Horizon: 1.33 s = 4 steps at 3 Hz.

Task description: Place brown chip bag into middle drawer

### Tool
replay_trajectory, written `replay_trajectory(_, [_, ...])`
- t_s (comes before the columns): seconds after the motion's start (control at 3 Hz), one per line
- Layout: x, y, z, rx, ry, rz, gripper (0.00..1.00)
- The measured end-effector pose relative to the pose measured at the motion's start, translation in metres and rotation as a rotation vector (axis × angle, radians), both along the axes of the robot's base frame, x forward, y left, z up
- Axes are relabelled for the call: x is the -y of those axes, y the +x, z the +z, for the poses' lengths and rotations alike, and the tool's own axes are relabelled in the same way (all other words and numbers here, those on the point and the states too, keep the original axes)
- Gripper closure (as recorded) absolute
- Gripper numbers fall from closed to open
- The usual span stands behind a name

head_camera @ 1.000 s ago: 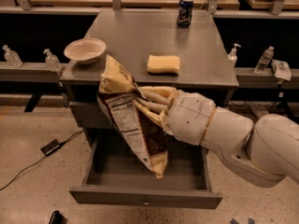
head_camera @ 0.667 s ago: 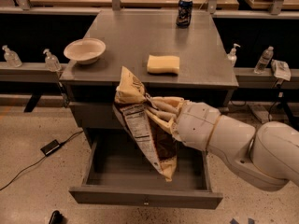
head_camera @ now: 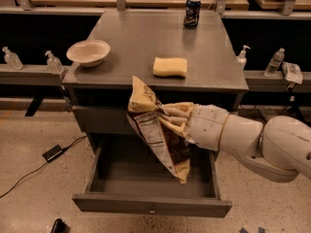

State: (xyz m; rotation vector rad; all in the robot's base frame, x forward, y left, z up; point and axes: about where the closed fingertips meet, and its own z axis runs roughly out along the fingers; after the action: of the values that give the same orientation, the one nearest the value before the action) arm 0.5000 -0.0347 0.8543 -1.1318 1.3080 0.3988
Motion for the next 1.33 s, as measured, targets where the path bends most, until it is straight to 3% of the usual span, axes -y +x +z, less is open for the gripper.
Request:
replay_trajectory(0.33, [0.005, 0.014, -0.013, 0.086, 0.031, 0.002, 1.0])
replay_trajectory(0.67, [0.022, 0.058, -0.058, 0.179, 0.017, 0.003, 1.0])
replay_trajectory(1.0, [0.029, 0.08, -0.095, 0.202, -0.009, 0.013, 1.0])
replay_trajectory(1.33, [0.034, 0.092, -0.122, 0.19, -0.043, 0.016, 0.87])
